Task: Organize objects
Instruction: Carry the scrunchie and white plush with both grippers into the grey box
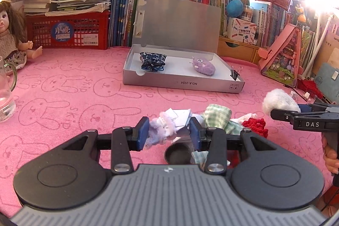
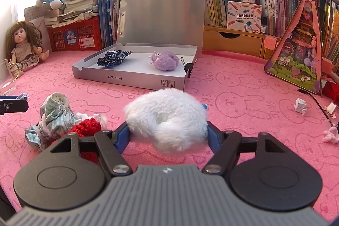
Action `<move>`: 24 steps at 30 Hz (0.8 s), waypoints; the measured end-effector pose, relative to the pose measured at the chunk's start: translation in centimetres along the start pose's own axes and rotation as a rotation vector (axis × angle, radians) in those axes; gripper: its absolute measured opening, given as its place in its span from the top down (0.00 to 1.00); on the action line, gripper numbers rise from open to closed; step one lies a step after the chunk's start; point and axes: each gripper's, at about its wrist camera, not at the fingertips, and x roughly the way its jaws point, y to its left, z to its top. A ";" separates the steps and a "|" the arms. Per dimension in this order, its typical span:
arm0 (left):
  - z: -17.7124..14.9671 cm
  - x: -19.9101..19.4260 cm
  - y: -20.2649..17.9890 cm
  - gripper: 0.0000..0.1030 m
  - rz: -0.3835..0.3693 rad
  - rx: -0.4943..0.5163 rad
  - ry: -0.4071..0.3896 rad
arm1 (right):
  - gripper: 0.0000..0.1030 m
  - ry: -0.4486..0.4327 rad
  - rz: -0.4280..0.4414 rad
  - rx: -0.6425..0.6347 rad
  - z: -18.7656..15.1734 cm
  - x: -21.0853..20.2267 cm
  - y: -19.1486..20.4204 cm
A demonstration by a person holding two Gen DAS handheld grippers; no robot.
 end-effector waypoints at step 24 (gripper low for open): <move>12.0 12.4 -0.2 0.54 -0.011 -0.002 -0.035 | 0.29 -0.001 0.092 0.193 9.4 7.2 -0.3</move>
